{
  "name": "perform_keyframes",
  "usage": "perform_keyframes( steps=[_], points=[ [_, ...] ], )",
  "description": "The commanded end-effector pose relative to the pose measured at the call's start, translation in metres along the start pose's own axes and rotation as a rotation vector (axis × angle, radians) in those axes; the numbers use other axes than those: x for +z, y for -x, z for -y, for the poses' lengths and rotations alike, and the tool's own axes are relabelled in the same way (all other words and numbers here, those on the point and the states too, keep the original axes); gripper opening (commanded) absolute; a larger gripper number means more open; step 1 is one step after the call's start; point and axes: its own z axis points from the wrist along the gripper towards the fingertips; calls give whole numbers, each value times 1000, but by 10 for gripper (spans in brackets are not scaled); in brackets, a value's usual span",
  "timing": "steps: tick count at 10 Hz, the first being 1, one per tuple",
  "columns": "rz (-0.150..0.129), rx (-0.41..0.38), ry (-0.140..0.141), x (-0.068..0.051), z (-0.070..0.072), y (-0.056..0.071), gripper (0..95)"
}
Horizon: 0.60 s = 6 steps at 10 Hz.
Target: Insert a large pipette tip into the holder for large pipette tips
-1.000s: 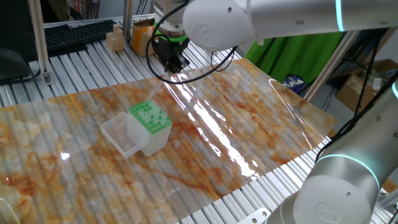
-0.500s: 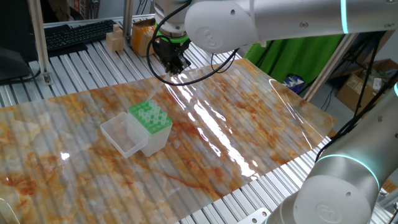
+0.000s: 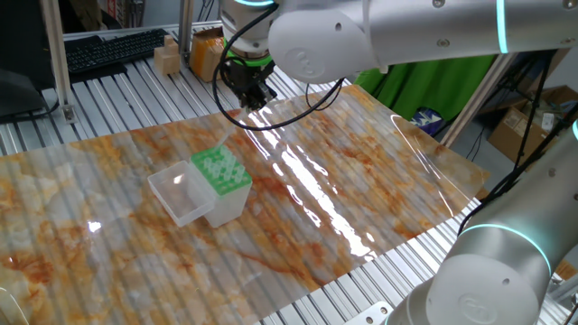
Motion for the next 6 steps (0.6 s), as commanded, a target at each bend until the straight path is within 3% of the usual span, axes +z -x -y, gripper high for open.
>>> perform_keyframes(
  steps=[1, 4, 6],
  points=[
    [-12, 2, -4, 0, 0, 0, 0],
    [-72, 19, -6, 0, 0, 0, 0],
    [-78, 26, -4, 0, 1, -1, 0]
  ],
)
